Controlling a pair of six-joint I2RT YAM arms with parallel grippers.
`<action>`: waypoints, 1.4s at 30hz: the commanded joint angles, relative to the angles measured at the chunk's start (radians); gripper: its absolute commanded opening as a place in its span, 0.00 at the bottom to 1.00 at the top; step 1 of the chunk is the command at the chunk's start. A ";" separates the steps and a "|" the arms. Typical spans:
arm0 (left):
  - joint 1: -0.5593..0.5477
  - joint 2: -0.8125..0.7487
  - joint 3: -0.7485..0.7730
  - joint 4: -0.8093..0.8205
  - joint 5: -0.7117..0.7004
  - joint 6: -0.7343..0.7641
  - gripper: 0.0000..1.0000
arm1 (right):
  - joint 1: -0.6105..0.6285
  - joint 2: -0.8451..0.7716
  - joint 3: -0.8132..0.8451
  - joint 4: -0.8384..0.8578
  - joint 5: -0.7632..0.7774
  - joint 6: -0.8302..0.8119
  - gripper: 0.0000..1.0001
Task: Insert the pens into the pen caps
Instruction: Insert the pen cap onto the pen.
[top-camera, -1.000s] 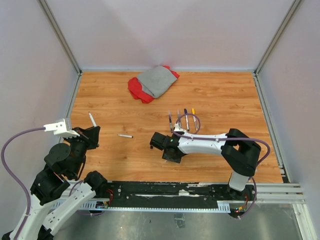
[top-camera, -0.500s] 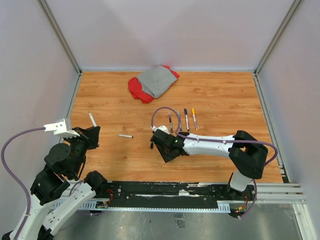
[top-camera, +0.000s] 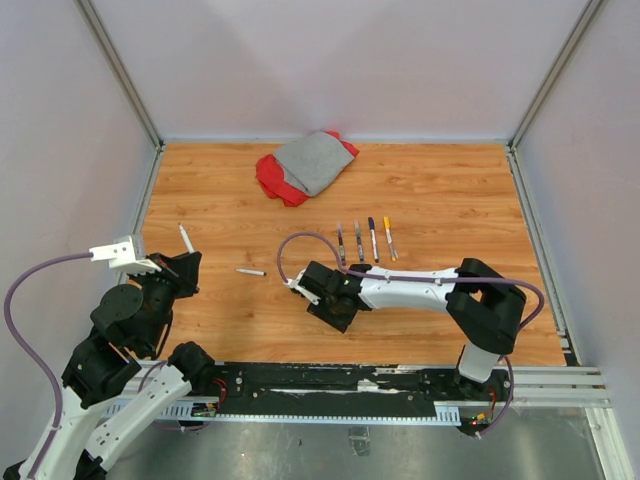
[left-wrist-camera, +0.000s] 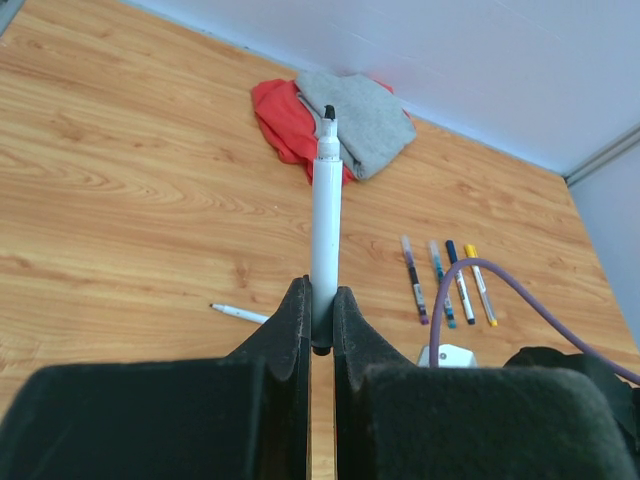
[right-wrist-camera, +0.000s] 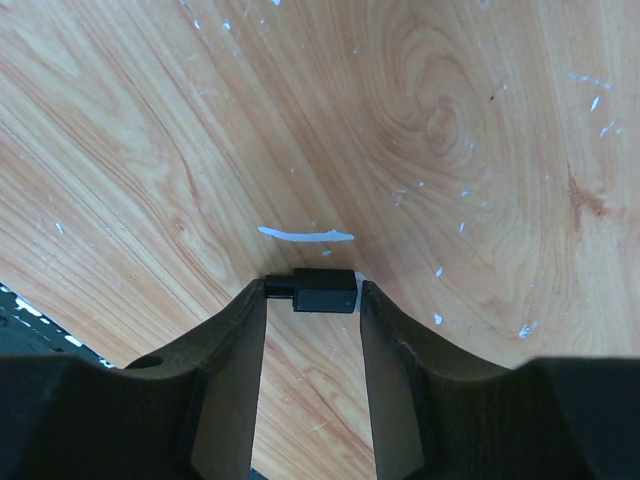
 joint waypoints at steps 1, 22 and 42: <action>0.010 0.009 -0.003 0.036 -0.004 0.010 0.00 | -0.012 0.059 0.035 -0.073 0.021 -0.097 0.39; 0.010 -0.001 -0.004 0.036 -0.008 0.008 0.00 | -0.023 -0.190 -0.001 -0.022 0.143 0.055 0.61; 0.012 -0.009 -0.005 0.034 -0.011 0.007 0.01 | -0.026 -0.403 -0.117 -0.285 0.489 1.205 0.63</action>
